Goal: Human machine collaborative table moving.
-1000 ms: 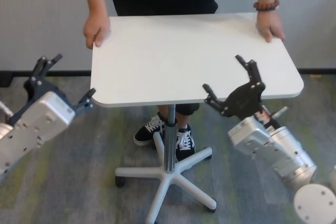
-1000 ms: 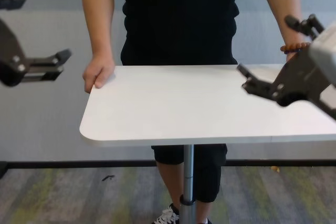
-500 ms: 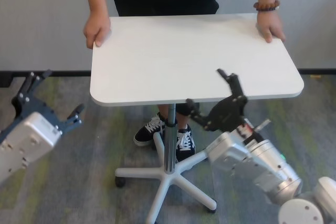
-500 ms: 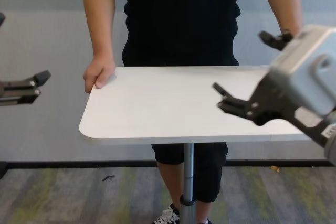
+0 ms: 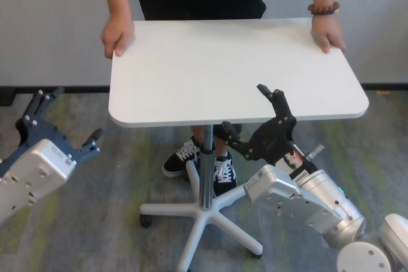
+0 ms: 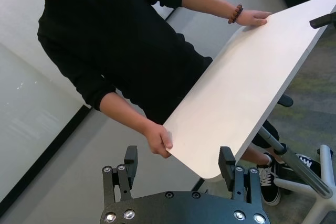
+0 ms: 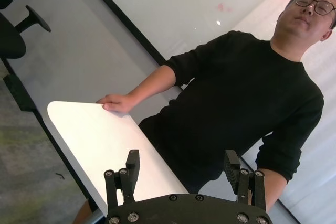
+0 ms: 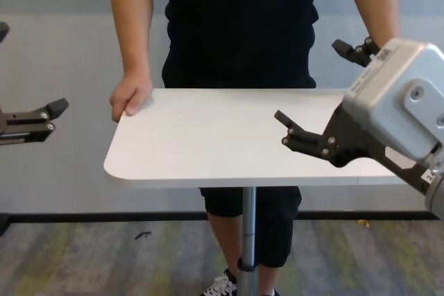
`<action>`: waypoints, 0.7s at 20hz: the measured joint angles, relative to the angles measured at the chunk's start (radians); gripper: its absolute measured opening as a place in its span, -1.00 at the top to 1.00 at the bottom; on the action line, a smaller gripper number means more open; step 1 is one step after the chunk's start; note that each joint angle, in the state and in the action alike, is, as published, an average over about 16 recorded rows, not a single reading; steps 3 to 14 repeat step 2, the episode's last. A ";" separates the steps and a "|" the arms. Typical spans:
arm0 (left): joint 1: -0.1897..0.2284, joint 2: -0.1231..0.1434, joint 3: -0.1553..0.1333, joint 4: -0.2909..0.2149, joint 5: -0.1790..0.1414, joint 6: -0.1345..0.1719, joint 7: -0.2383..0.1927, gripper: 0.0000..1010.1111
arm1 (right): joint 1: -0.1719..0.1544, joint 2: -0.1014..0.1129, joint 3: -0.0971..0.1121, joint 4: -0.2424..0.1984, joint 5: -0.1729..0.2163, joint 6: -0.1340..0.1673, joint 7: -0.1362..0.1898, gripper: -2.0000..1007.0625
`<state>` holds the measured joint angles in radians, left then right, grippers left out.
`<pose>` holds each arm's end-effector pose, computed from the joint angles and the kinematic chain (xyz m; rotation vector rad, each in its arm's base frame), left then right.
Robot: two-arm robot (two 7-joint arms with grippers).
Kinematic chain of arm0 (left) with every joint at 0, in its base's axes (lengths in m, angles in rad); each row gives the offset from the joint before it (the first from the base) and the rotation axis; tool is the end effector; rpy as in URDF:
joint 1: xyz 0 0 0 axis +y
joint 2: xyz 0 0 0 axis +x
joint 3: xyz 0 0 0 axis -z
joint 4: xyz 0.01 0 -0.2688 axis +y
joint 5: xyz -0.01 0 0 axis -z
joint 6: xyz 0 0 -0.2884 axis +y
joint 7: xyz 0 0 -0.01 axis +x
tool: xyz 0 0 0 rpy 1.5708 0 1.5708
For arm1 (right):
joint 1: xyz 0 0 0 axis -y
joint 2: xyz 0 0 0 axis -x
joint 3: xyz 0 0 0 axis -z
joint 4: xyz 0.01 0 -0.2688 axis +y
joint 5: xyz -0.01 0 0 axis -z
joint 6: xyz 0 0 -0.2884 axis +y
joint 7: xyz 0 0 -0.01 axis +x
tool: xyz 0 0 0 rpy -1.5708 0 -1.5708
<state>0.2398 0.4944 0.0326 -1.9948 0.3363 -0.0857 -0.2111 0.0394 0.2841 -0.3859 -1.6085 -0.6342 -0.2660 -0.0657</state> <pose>0.2440 0.0648 -0.2043 0.4535 -0.7545 1.0799 0.2960 0.0383 -0.2763 -0.3129 -0.9235 -1.0246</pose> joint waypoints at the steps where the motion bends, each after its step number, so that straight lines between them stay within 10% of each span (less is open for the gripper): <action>1: 0.000 0.000 0.000 0.000 0.000 0.000 0.000 -0.98 | 0.000 0.000 0.000 0.000 0.000 0.000 0.000 -1.00; 14: -0.001 0.000 0.000 0.000 0.000 0.001 -0.001 -0.98 | 0.000 0.000 0.000 0.001 0.001 -0.001 0.000 -1.00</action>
